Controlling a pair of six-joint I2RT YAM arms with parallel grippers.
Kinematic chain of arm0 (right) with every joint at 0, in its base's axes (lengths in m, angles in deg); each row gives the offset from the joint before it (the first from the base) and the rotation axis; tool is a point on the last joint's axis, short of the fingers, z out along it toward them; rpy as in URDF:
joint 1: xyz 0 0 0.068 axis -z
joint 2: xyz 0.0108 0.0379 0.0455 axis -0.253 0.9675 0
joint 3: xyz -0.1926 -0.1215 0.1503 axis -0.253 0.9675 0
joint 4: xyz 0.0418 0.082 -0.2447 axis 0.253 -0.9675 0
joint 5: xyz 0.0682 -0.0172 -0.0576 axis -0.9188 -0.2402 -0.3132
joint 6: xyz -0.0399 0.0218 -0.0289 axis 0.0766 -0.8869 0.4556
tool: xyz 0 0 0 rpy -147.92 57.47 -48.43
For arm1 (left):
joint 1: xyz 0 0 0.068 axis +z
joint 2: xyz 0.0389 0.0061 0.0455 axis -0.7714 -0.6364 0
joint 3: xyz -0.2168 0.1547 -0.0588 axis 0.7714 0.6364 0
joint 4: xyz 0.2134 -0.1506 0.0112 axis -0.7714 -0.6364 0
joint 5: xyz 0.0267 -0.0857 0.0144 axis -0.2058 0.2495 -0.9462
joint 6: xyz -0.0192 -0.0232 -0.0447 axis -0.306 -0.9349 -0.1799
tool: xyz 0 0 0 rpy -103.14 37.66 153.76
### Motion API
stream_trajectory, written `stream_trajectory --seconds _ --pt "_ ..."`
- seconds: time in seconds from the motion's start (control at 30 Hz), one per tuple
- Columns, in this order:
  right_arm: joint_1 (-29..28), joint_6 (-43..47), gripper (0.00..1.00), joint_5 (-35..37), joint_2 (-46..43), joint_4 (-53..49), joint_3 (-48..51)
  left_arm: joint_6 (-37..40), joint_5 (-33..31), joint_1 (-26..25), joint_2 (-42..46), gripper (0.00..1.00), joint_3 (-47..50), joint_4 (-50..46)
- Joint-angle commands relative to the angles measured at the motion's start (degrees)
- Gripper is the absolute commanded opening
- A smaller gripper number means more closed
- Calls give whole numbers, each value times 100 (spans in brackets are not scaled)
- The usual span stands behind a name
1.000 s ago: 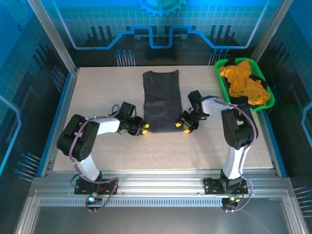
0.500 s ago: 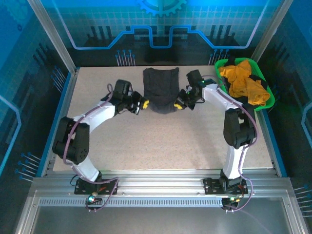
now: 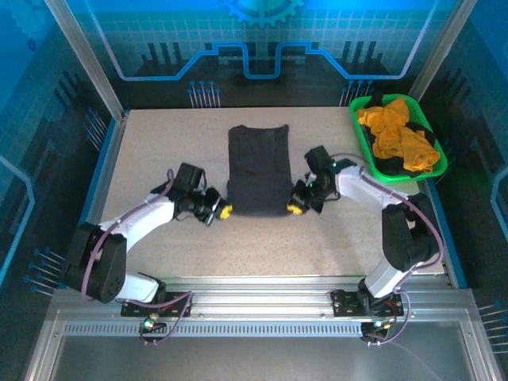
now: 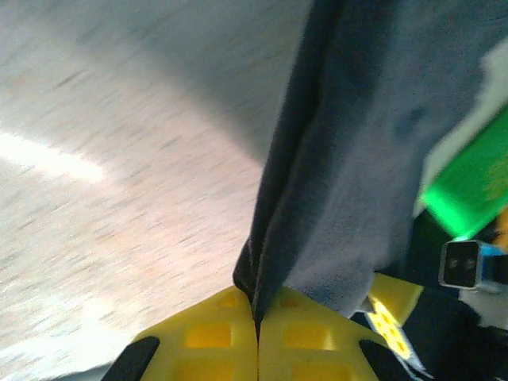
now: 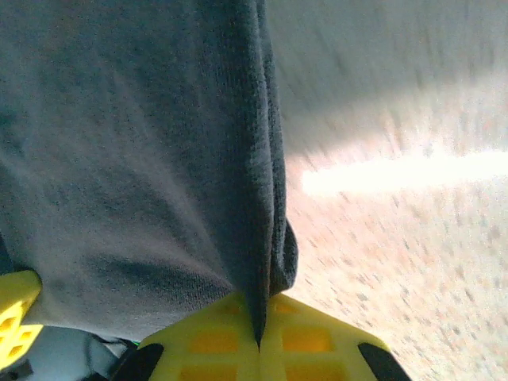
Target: Fold and stack the t-shirts
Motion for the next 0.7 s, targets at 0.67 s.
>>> stream_trajectory --seconds 0.67 --pt "-84 -628 0 321 -970 -1405 -1481 -293 -503 -31 1301 0 -1286 -1055"
